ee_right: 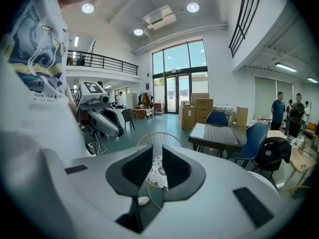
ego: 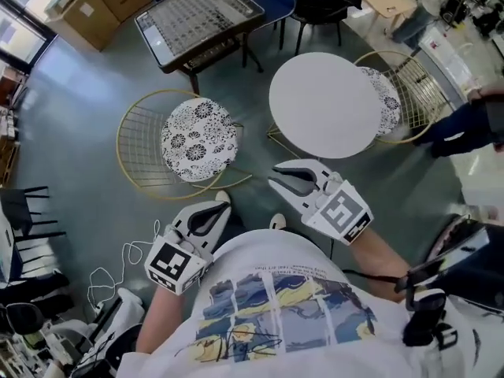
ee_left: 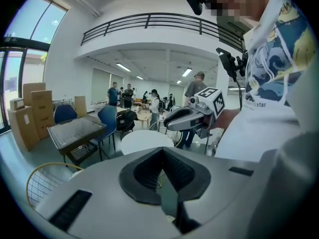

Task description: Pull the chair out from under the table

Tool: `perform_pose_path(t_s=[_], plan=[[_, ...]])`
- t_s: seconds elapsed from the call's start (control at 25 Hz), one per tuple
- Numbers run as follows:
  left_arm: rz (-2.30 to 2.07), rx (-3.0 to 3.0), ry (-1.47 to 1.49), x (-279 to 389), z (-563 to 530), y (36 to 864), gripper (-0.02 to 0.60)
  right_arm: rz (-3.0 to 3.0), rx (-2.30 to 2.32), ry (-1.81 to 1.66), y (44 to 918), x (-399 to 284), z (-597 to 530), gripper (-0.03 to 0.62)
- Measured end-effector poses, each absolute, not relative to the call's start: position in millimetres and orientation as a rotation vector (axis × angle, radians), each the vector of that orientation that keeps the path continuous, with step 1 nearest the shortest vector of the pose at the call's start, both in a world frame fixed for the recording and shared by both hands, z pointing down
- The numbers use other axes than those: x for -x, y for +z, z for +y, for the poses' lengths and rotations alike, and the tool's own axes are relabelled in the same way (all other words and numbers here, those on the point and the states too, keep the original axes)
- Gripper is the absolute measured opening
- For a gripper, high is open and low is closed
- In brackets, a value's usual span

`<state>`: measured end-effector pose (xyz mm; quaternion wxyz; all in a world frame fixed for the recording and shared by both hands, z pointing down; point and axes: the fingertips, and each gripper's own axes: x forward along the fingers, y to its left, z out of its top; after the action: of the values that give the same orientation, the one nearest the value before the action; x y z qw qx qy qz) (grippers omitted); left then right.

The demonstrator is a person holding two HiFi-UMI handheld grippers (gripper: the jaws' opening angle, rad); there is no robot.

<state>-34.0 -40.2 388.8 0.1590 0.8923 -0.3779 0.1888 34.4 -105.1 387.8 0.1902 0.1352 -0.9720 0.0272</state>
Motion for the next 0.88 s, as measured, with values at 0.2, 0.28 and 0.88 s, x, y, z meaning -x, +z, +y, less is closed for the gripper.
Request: perform_pose_path(t_s=[0.2, 0.28, 0.88], plan=[[-1.071, -2.524, 0.524, 19.5, -40.6, 392.5, 0.009, -2.755, -0.37, 0.06, 386.0, -45.0, -98.0, 0.037], [-1.054, -2.515, 0.545, 16.3, -38.9, 396.5, 0.009, -2.755, -0.403, 0.051, 383.8, -53.1, -95.7, 0.026], [-0.997, -2.537, 0.548, 24.2, -47.2, 400.9, 0.009, -2.694, -0.449, 0.04, 386.0, -56.9, -91.0, 0.015]])
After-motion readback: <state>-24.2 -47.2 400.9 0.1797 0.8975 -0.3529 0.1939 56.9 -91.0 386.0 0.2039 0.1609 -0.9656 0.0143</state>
